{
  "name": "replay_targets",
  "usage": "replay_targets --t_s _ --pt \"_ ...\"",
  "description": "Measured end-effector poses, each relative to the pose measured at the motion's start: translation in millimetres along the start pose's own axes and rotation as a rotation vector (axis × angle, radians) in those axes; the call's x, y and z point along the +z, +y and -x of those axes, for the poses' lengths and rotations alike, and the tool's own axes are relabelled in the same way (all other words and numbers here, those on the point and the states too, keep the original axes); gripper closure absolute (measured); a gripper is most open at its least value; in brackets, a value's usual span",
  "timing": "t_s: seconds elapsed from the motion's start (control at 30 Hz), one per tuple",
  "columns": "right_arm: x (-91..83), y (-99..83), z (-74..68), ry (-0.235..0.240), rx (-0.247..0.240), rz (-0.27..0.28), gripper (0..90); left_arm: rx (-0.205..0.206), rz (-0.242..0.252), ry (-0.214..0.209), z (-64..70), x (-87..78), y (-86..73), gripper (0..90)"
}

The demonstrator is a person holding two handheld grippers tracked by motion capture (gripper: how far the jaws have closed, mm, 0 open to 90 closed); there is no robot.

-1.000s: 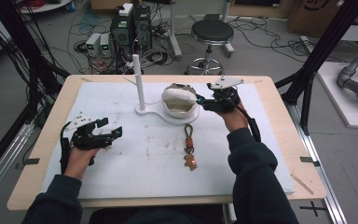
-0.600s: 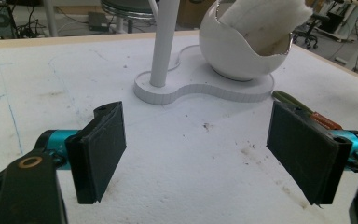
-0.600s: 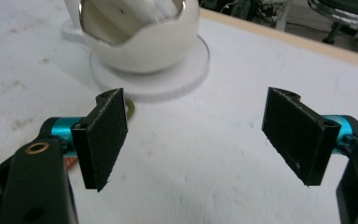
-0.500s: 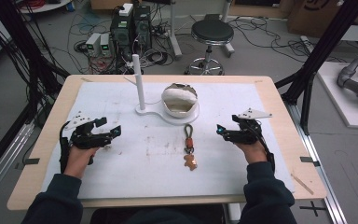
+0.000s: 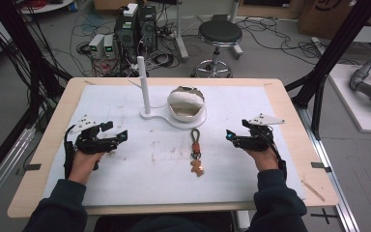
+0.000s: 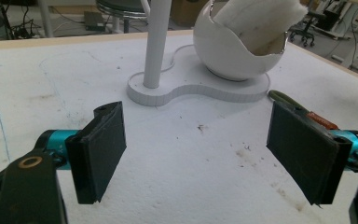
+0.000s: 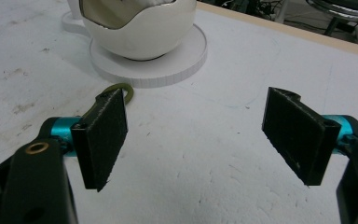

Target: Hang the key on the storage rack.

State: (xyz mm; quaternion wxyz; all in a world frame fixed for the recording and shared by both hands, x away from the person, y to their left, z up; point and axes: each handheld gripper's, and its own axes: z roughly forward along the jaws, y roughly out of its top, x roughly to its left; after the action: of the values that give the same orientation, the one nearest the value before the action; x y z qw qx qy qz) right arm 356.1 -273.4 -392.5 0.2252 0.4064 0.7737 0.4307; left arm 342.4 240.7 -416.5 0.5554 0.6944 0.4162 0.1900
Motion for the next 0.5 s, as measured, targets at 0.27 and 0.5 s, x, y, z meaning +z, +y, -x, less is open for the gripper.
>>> replay_targets --t_s 0.27,0.5 --pt "10.3 -7.4 -10.6 0.048 0.002 -0.029 30.9 0.006 0.005 0.013 1.1 -1.3 0.4 19.5" --pt "22.8 -10.1 -32.7 0.132 -0.005 -0.066 48.9 0.017 0.004 0.022 2.3 -2.2 0.8 19.6"
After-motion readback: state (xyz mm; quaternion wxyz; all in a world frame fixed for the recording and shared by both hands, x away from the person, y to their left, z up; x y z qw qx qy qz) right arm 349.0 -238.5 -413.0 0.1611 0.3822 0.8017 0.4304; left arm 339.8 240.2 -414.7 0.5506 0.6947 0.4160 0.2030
